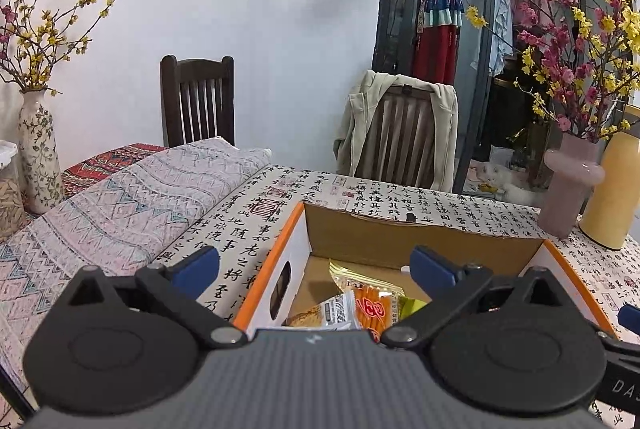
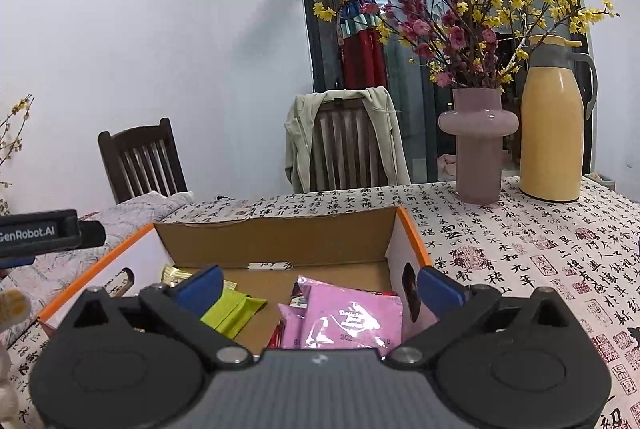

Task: Organize snacks
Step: 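Withdraw both open tools and lower the left tool toward a green bar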

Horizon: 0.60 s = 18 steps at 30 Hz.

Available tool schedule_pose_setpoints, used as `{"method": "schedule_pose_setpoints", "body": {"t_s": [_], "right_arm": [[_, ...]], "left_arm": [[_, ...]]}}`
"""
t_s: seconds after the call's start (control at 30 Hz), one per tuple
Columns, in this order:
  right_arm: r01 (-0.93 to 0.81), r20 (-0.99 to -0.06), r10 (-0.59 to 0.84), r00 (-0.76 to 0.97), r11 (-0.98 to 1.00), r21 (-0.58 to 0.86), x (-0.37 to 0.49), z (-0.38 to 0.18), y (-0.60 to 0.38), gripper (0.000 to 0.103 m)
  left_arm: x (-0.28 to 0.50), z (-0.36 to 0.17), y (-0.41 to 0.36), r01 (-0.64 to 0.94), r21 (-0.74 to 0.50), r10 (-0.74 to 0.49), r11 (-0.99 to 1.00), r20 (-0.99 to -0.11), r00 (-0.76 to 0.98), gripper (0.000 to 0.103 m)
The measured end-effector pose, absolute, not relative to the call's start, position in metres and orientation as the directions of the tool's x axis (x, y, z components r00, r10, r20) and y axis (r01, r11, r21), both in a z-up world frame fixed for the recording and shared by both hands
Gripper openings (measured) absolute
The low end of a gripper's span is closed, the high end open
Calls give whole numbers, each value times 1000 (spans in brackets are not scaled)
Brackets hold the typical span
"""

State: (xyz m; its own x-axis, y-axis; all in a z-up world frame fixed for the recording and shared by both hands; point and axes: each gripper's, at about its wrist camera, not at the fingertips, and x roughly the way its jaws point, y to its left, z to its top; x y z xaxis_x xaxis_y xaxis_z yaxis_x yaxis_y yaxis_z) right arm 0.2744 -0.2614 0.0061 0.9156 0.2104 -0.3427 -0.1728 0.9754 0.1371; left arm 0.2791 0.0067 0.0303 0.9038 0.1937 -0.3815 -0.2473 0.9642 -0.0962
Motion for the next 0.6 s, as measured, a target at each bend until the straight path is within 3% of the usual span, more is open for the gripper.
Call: {"method": "schedule_pose_setpoints", "body": {"t_s": [0.6], "right_arm": [[-185,-262,206,943,977,104,238,44,-263,103]], "left_arm": [[236,76,15,-215,-162,155,963,-322,934,103]]}}
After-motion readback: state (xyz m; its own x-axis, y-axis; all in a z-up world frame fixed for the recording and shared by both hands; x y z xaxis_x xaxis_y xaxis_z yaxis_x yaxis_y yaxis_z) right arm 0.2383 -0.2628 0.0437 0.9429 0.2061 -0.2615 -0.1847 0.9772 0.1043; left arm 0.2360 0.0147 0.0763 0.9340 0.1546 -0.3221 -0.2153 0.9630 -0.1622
